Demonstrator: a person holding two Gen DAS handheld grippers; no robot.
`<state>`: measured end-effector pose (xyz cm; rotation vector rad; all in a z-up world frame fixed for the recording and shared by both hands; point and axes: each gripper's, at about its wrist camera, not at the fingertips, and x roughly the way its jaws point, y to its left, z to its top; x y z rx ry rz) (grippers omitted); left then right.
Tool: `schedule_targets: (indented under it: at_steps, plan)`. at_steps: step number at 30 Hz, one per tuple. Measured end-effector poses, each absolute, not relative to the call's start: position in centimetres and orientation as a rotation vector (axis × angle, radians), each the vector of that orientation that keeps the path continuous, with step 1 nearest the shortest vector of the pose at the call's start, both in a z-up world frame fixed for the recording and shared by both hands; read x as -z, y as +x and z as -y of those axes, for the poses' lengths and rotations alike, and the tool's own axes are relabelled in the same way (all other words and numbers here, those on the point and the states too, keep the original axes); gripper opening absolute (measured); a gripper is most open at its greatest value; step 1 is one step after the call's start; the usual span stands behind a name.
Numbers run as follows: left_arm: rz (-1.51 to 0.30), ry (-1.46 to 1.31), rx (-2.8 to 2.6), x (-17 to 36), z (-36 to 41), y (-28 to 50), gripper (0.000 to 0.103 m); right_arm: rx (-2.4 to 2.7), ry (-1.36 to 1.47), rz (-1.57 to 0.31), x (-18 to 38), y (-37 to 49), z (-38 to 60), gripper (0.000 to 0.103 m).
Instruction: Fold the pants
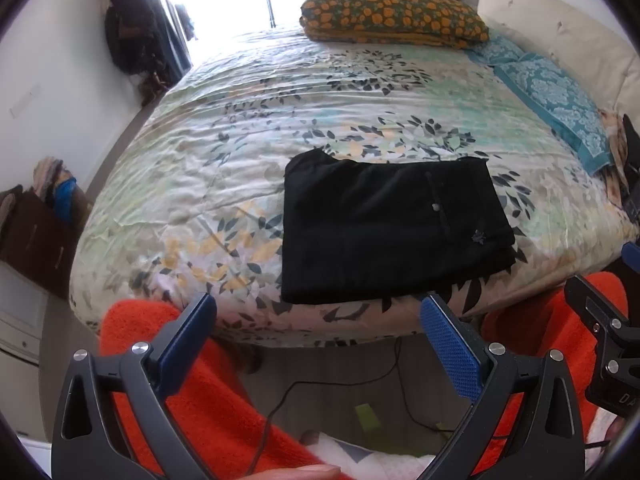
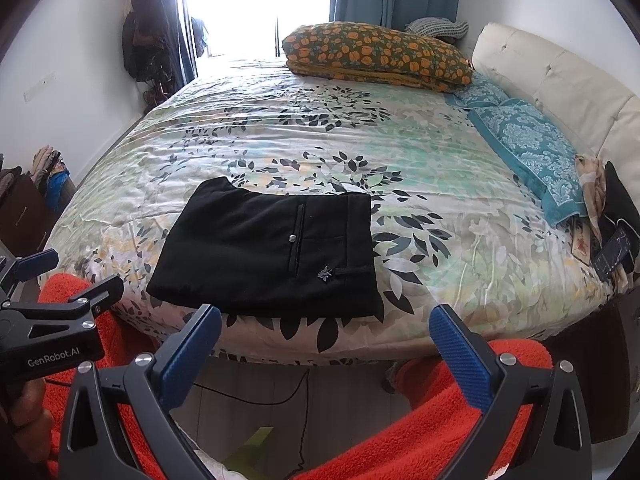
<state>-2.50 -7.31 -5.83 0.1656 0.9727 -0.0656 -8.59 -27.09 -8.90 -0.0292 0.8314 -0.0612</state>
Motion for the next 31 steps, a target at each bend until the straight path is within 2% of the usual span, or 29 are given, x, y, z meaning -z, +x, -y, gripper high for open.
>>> schedule_targets:
  at_steps: [31]
  plan:
    - [-0.977, 0.155, 0.102, 6.10, 7.89, -2.66, 0.102, 0.050, -0.037, -0.842, 9.31, -8.57, 27.08, 0.103]
